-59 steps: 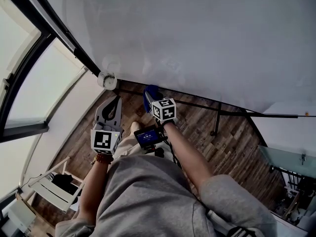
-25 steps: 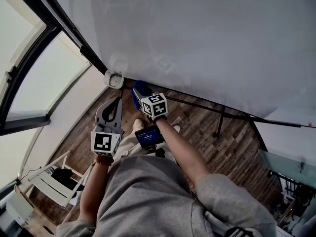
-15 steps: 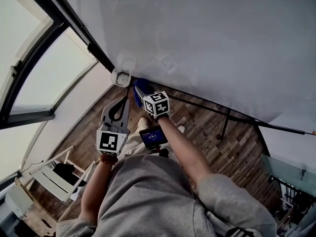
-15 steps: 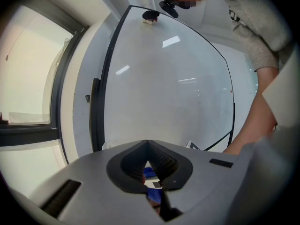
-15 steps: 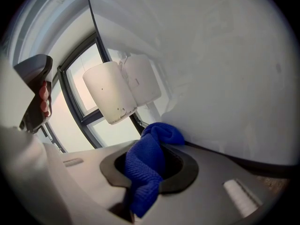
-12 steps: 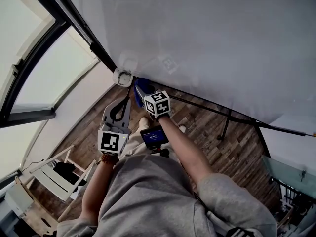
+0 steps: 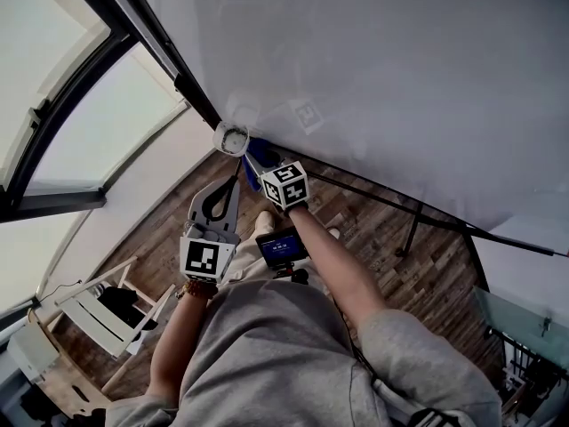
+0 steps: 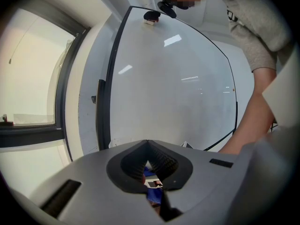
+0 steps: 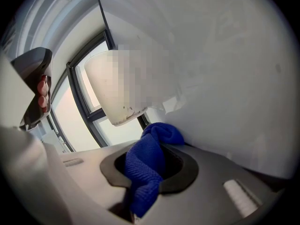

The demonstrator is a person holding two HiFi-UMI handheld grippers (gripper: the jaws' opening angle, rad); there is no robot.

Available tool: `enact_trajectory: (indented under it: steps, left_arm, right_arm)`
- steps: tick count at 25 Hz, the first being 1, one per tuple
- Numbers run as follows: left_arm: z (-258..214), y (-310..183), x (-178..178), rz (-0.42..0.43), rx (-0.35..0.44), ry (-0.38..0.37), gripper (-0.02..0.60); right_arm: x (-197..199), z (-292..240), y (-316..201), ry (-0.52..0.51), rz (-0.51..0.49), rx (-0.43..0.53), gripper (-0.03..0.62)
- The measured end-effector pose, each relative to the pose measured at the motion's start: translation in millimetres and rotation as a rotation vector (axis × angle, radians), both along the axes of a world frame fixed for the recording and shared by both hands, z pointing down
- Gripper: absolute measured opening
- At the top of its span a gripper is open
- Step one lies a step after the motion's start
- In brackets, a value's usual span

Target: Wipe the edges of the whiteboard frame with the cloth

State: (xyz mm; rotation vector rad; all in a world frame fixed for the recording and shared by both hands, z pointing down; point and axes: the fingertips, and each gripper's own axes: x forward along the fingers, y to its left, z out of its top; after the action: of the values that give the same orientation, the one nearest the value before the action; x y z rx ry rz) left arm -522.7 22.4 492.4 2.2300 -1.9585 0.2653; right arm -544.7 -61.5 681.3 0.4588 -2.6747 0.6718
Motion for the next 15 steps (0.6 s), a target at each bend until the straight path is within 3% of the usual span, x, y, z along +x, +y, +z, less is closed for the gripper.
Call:
enact_trajectory:
  steps: [6, 12, 15]
  left_arm:
    - [-2, 2, 3, -0.004, -0.033, 0.021, 0.008]
    - [1, 3, 3, -0.004, 0.000, 0.001, 0.008]
    - [2, 3, 7, 0.002, -0.006, 0.007, 0.008]
  right_arm:
    - [-4, 0, 1, -0.006, -0.016, 0.009, 0.094]
    - [-7, 2, 2, 0.029, -0.023, 0.005, 0.095]
    - [-9, 12, 27, 0.076, -0.176, -0.045, 0.101]
